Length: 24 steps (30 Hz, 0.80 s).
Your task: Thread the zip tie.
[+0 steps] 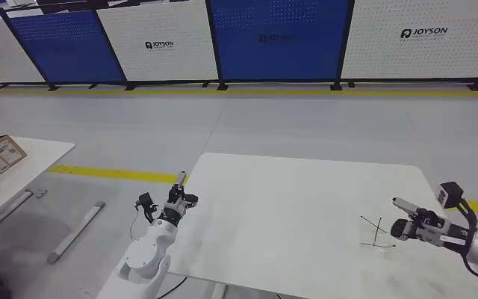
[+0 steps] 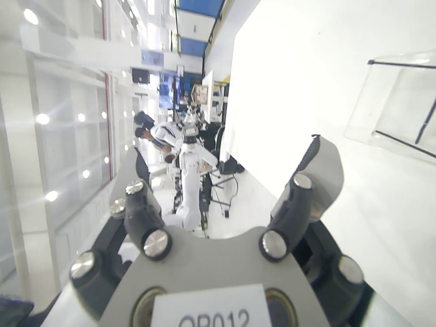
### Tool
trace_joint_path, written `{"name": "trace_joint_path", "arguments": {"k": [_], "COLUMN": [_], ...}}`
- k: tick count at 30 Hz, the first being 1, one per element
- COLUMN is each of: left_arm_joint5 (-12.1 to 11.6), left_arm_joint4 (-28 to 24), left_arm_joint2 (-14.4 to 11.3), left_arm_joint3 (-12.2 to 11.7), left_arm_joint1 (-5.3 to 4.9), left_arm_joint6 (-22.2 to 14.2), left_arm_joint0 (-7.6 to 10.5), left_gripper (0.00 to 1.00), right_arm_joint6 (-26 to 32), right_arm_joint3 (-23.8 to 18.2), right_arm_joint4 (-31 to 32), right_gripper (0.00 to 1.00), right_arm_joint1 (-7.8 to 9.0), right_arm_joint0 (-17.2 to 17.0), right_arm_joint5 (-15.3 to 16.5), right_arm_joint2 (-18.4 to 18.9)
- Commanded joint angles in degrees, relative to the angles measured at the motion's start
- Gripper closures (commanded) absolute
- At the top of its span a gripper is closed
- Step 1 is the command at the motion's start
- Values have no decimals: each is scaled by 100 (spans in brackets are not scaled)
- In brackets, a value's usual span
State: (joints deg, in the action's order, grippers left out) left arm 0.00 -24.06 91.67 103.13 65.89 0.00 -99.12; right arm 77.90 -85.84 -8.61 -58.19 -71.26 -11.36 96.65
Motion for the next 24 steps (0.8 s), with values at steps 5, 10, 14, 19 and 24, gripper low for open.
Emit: {"name": "trace_joint_path", "arguments": {"k": [5,10,14,19,24], "left_arm_joint5": [0,0,0,0,0], "left_arm_joint4": [0,0,0,0,0], "left_arm_joint2": [0,0,0,0,0], "left_arm_joint3": [0,0,0,0,0], "left_arm_joint1": [0,0,0,0,0], "left_arm_joint6": [0,0,0,0,0], "left_arm_joint0": [0,0,0,0,0], "left_gripper": [0,0,0,0,0], "right_arm_joint6": [166,166,166,174,174], "right_arm_joint3": [846,846,846,941,1004], "right_arm_joint4": [440,440,440,186,-317], "right_gripper": [0,0,0,0,0], "right_arm_joint1": [104,104,104,111,395], "right_arm_joint0": [802,802,802,837,1037], "right_arm_joint5": [-103,-103,-103,-156,-84], "right_arm_joint2": [-712,-712,-712,-702,-1004]}}
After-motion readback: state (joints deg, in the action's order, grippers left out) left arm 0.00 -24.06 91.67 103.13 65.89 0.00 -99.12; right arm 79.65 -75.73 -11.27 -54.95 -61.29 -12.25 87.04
